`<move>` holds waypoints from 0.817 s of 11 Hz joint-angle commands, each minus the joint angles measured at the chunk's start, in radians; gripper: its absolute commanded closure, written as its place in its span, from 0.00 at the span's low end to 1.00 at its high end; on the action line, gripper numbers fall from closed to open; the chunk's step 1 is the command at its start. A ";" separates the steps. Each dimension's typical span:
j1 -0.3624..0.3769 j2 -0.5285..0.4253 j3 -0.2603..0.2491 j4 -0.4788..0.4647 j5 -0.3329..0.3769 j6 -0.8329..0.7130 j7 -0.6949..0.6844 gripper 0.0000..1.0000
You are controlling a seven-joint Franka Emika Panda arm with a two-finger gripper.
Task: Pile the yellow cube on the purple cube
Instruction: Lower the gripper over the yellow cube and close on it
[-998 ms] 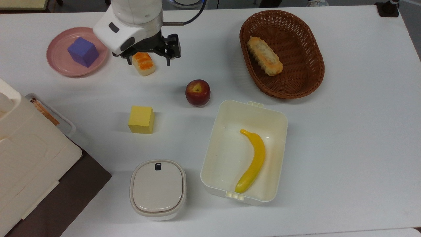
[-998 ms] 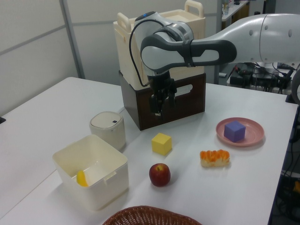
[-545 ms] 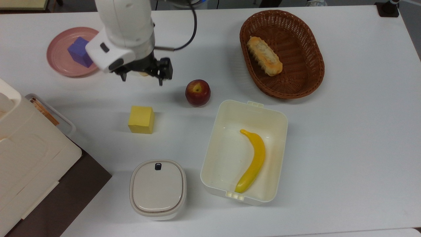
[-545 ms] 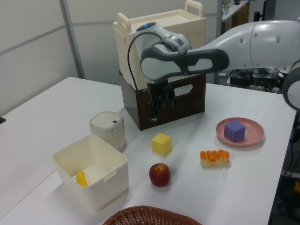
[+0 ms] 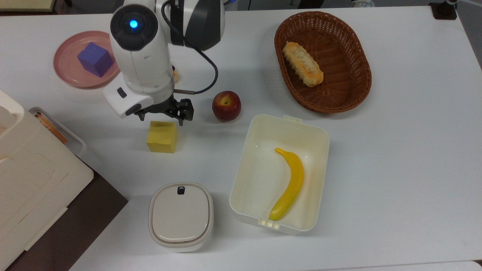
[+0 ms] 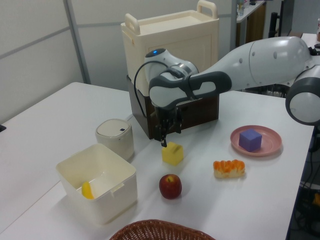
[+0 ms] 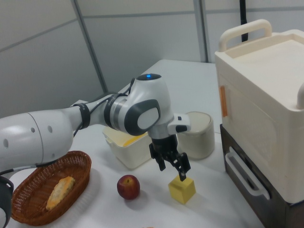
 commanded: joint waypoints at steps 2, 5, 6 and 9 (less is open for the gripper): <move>0.002 0.027 -0.008 -0.036 0.034 0.062 0.010 0.00; -0.012 0.056 -0.010 -0.039 0.019 0.099 -0.002 0.00; -0.014 0.057 -0.010 -0.037 0.014 0.099 -0.002 0.00; -0.018 0.071 -0.010 -0.034 0.005 0.099 -0.002 0.49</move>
